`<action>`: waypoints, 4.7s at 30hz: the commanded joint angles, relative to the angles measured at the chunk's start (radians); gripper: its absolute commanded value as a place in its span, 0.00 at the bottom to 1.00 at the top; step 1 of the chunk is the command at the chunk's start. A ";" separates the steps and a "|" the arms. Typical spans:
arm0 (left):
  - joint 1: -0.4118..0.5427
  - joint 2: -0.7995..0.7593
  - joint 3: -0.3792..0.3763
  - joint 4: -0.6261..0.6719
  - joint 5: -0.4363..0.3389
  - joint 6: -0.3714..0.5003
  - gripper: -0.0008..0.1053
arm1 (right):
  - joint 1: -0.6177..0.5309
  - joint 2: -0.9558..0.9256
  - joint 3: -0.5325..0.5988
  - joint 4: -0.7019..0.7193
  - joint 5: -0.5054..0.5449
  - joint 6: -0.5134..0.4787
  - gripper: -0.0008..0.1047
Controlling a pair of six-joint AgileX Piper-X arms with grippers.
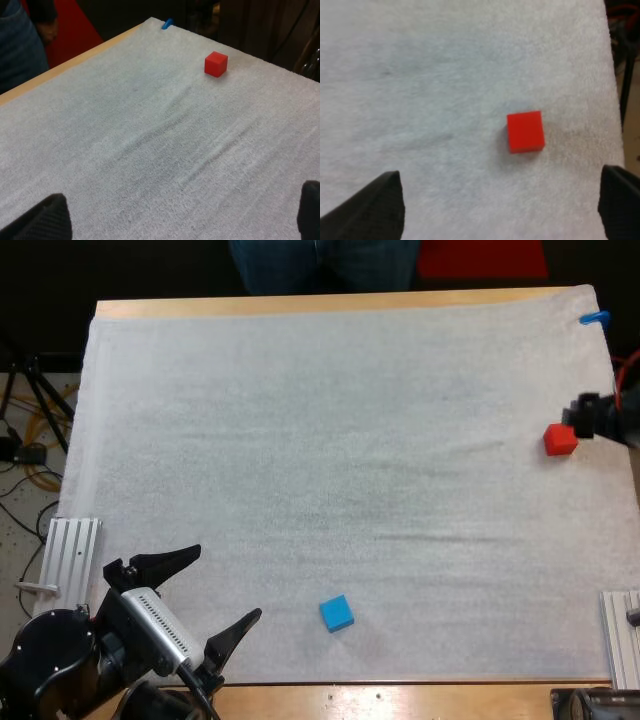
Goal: Stack red cube on blue cube
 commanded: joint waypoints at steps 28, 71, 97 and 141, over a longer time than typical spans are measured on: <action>-0.004 0.001 -0.006 -0.010 0.024 -0.018 0.83 | -0.050 0.650 -0.088 -0.167 0.023 -0.065 0.73; -0.004 0.001 -0.006 0.139 0.024 -0.018 0.83 | 0.401 0.049 -0.136 0.207 0.027 0.053 0.21; -0.004 0.001 -0.006 0.382 -0.074 -0.016 0.83 | 1.132 0.259 -0.053 0.125 0.061 0.202 0.21; -0.004 0.001 -0.006 0.370 -0.082 -0.003 0.83 | 1.208 0.388 0.155 -0.151 0.046 0.293 0.35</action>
